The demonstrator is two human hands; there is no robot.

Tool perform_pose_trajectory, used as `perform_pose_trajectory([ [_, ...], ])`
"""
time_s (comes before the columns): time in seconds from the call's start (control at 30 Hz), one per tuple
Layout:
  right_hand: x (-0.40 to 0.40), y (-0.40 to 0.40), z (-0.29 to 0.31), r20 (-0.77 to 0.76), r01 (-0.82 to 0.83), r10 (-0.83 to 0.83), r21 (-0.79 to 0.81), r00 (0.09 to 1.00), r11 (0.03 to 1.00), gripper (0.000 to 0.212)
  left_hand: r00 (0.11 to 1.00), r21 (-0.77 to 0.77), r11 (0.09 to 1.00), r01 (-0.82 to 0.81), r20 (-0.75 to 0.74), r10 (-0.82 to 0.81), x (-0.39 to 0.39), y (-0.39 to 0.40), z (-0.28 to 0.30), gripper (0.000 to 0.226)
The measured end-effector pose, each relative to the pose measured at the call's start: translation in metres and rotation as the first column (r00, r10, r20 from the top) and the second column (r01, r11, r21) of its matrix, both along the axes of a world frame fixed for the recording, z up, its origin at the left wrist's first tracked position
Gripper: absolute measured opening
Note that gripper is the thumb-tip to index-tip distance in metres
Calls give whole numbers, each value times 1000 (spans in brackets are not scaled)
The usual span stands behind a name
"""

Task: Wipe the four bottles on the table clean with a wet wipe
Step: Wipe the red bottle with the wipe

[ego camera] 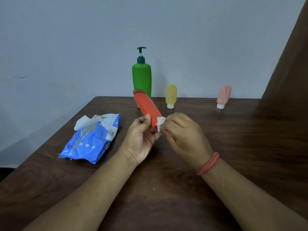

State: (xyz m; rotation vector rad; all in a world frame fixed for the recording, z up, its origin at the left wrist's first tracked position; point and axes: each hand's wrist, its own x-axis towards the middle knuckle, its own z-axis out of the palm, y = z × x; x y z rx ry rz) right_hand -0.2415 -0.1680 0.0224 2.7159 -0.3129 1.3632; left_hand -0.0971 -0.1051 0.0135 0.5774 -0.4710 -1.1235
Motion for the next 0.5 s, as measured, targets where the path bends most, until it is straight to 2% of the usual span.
perform_pose_trajectory([
  [0.07, 3, 4, -1, -10, -29, 29, -46, 1000, 999, 5, 999, 1, 1000, 31, 18, -31, -1, -1, -2, 18],
  [0.1, 4, 3, -1, -13, -27, 26, -64, 1000, 998, 6, 999, 3, 1000, 30, 23, -30, -2, 0, -1, 17],
  [0.27, -1, -9, 1, 24, 49, -48, -62, 999, 997, 3, 999, -25, 999, -26, 20, 26, -1, 0, 5, 36],
  [0.37, 4, 2, 0, 9, -5, 6, -77, 1000, 997, 3, 1000, -19, 1000, -2, 8, 2, -5, 0, 5, 26],
  [0.5, 3, -3, 2, -20, -4, 2, -76, 1000, 997, 2, 1000, -15, 1000, -13, -12, 13, -5, 1, 5, 27],
])
